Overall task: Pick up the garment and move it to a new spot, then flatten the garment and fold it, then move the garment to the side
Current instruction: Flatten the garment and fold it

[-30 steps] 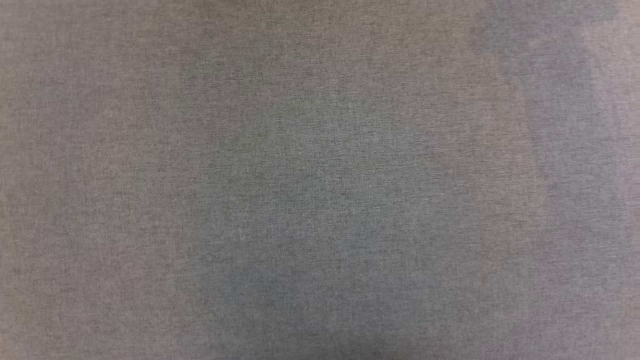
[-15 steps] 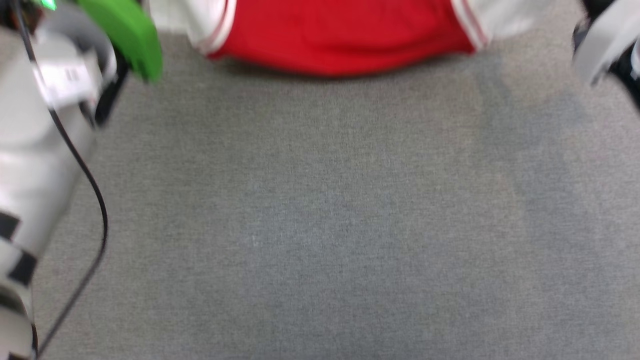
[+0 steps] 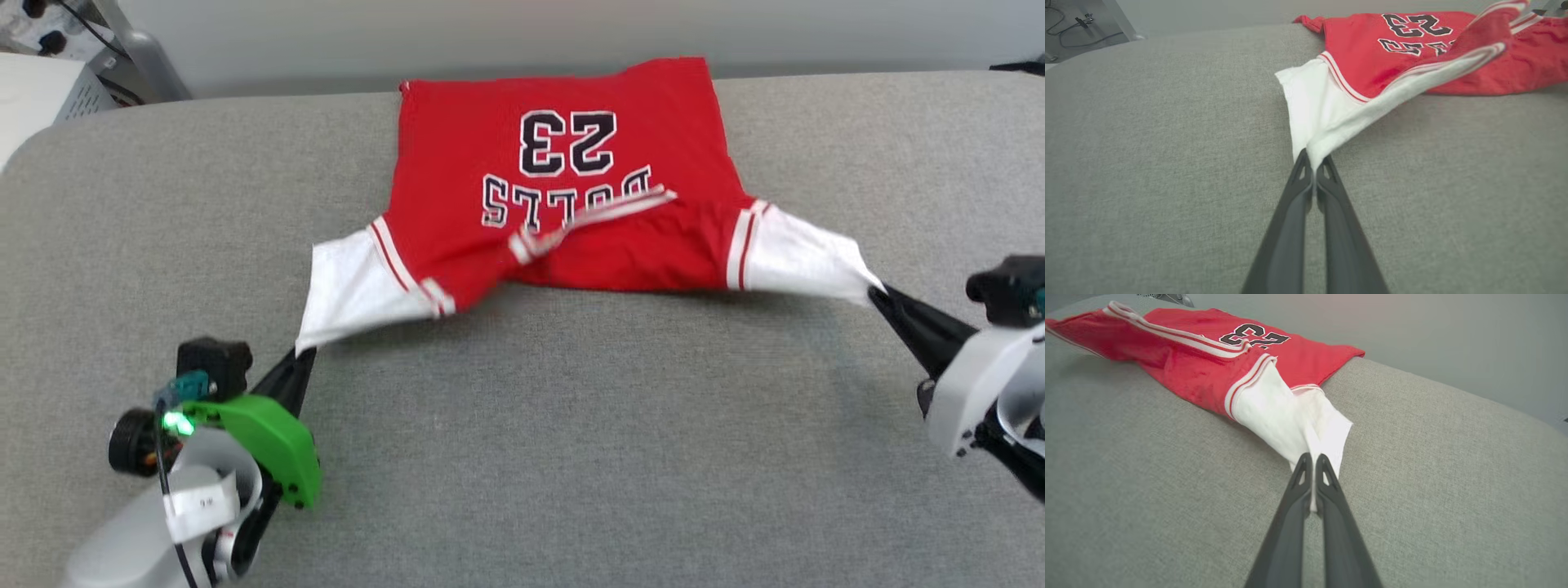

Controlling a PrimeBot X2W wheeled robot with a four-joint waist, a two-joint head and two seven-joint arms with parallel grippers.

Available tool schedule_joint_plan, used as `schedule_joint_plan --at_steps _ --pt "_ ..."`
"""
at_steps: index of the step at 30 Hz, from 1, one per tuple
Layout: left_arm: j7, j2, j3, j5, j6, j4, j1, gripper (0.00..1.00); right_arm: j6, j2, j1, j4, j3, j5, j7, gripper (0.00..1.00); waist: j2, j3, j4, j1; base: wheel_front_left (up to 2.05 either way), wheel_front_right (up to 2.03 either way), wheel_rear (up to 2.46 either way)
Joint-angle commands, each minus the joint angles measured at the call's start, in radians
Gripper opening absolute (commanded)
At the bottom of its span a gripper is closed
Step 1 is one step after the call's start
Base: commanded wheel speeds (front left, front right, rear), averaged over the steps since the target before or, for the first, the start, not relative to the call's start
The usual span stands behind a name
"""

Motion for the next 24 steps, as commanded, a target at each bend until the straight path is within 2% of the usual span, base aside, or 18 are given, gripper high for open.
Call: schedule_joint_plan --at_steps 1,5,13,23,24 --pt "-0.006 0.018 0.003 -0.018 0.022 -0.02 0.049 0.0 -0.001 -0.011 0.051 -0.003 -0.025 0.012 -0.013 0.0 0.0 -0.03 0.01 0.0001 0.0 0.0 0.0" --pt "-0.008 0.024 0.01 -0.053 0.058 -0.073 0.147 0.0 -0.001 -0.022 0.194 -0.008 -0.085 0.034 -0.026 0.0 0.0 -0.046 0.019 0.0001 0.0 0.0 0.0" --pt "-0.012 0.058 0.003 -0.048 0.131 -0.114 0.281 0.0 -0.001 -0.018 0.458 -0.042 -0.219 0.049 -0.034 0.0 0.0 -0.074 0.023 0.0001 0.0 0.0 0.0" --pt "-0.015 0.076 0.033 -0.048 0.169 -0.174 0.362 0.0 -0.001 -0.025 0.681 -0.123 -0.369 0.028 0.089 0.0 0.0 -0.06 0.031 0.0001 0.0 0.0 0.0" --pt "-0.015 0.074 0.04 -0.044 0.171 -0.181 0.364 0.0 -0.001 -0.017 0.686 -0.131 -0.389 0.025 0.095 0.1 0.0 -0.058 0.032 0.0001 0.0 0.0 0.0"
